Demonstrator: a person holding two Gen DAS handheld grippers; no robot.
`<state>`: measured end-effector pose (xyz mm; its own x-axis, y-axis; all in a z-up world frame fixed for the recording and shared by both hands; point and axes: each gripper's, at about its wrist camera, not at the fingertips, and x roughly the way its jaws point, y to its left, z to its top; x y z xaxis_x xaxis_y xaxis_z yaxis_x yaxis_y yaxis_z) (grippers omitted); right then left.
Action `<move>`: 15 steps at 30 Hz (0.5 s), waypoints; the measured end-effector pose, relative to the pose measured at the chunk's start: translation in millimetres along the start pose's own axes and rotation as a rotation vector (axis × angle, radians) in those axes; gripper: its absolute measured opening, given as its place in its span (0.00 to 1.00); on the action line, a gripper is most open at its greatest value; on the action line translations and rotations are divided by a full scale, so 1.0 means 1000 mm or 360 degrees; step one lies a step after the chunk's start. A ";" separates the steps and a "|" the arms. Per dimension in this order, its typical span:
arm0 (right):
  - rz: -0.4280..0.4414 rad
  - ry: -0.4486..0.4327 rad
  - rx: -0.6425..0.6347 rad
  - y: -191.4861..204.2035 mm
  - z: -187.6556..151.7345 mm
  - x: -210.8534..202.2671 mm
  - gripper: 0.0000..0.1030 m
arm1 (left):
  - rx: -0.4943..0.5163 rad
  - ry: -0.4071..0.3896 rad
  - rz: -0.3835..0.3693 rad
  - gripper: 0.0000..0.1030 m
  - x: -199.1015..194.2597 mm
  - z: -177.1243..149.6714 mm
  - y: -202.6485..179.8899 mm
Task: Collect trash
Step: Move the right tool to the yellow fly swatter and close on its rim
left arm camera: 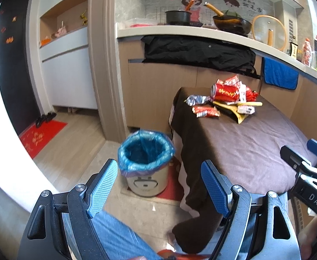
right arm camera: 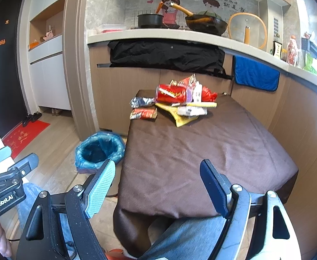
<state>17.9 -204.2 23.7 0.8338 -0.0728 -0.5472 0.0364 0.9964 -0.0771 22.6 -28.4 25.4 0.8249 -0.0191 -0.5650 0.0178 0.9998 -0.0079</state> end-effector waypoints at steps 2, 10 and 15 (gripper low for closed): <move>-0.0020 -0.0044 -0.0010 -0.005 0.010 0.000 0.75 | 0.0031 -0.0024 -0.0019 0.77 0.010 0.012 -0.004; -0.0108 -0.0177 -0.0019 -0.036 0.063 0.042 0.75 | 0.0078 -0.0135 -0.0166 0.77 0.076 0.067 -0.019; -0.0159 -0.0179 -0.0018 -0.061 0.095 0.090 0.75 | 0.0111 -0.0075 -0.0358 0.77 0.139 0.104 -0.038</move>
<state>142.9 -267.5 58.7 0.8827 -0.1653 -0.4398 0.1165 0.9838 -0.1359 195.6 -69.8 33.1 0.8213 -0.2428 -0.5163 0.2416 0.9678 -0.0709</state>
